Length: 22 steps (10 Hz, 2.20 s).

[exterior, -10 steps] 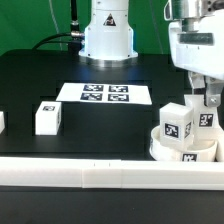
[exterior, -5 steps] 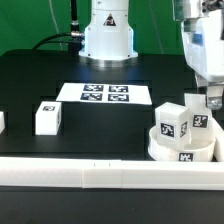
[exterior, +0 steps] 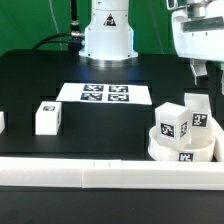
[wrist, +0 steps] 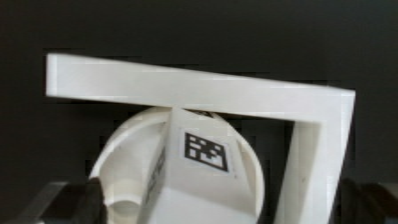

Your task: Assemble stool

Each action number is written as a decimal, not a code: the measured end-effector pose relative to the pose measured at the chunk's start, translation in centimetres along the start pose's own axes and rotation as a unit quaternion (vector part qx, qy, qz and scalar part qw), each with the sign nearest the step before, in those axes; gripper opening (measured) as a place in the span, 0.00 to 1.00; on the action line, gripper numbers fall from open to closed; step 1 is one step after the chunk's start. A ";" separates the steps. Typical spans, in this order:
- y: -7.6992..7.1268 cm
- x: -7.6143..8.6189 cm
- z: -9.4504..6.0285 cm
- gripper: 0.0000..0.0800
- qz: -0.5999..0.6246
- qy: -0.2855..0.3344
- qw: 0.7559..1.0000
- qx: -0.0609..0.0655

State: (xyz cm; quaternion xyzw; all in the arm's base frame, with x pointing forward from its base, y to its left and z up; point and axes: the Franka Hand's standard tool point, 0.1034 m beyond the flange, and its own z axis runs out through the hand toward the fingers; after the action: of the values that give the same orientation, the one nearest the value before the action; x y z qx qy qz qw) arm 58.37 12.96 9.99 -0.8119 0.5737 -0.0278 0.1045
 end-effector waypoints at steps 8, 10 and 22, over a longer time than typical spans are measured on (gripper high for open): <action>-1.2 0.1 -0.7 0.81 -0.493 0.001 0.869 -0.040; -1.3 0.2 -0.6 0.81 -0.557 0.001 0.829 -0.040; -1.0 1.4 0.2 0.81 -0.900 -0.024 0.429 -0.072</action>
Offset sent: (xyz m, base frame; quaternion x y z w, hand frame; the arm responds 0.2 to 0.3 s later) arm 0.0000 0.0000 0.0000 0.0000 0.0000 -0.1938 0.9810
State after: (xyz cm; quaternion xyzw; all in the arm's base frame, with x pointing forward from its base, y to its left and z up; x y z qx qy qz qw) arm 59.77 11.97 9.90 -0.8729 -0.4852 -0.0449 -0.0249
